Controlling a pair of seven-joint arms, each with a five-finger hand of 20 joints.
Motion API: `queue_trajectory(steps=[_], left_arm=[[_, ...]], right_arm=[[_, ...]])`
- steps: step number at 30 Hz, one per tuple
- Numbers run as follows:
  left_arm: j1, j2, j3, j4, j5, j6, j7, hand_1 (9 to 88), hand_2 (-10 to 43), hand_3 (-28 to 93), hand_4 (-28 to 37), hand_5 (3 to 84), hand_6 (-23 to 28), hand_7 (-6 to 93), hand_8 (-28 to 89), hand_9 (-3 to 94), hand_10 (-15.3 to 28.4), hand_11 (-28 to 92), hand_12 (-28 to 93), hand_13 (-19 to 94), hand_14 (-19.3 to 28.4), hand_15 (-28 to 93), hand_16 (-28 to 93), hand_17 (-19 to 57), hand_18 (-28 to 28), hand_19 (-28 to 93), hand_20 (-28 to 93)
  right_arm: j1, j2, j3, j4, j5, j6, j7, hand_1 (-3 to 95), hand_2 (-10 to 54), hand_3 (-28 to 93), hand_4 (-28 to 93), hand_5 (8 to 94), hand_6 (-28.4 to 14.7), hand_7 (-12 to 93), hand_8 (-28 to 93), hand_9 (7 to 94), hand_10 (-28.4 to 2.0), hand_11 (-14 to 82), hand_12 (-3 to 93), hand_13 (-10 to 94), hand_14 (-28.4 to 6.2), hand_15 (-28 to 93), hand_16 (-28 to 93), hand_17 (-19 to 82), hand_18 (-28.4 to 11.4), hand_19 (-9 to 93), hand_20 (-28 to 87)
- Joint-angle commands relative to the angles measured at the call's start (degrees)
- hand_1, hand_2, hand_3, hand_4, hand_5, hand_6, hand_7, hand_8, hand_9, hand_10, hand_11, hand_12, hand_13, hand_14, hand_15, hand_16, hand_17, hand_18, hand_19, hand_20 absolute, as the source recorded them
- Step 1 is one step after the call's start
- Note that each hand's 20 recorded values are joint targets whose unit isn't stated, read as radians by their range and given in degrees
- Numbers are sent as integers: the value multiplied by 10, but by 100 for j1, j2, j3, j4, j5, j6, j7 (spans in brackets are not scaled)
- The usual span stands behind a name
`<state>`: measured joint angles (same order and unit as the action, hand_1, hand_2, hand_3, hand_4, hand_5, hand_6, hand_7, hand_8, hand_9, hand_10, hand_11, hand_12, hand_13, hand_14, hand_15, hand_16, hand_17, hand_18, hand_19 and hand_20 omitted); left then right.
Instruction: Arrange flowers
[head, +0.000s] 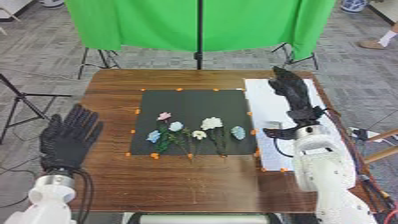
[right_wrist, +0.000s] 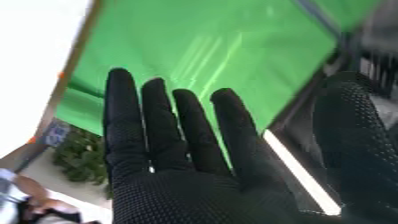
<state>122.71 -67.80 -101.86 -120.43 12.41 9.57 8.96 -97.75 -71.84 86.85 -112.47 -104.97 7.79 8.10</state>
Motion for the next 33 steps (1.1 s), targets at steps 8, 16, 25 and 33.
queue_trajectory(steps=[8,16,25,33], left_arm=[[-548,347,-623,554,797,-680,69,245,179,670,-283,356,63,52,-76,269,113,69,84,191,91,115,-56,-22,108,180,111],[-714,266,-642,562,723,-771,274,236,180,669,-283,350,61,44,-75,263,113,59,86,180,82,91,-54,-21,106,170,113],[-535,159,-665,476,710,-700,489,212,216,606,-283,297,48,47,-85,233,103,43,77,149,65,52,-60,-19,99,149,109],[-488,150,-678,289,627,-757,701,217,216,603,-283,302,50,50,-86,239,102,53,75,159,66,61,-58,-14,92,143,110]], right_arm=[[-376,-520,842,-204,3863,-1218,-517,110,80,773,-270,350,-31,82,-97,338,-137,24,99,264,-132,59,172,142,-161,243,160],[-348,-498,909,-557,3939,-1449,-961,85,85,773,-273,345,-49,66,-95,330,-137,18,91,249,-112,39,154,135,-149,210,163],[-454,-618,1010,-638,3874,-1615,-993,83,83,779,-272,349,-67,52,-95,328,-137,18,86,245,-99,35,133,136,-134,191,149],[-549,-594,904,-654,4034,-1500,-1342,96,91,790,-274,367,-110,43,-98,333,-142,35,75,254,-88,39,87,179,-86,117,121]])
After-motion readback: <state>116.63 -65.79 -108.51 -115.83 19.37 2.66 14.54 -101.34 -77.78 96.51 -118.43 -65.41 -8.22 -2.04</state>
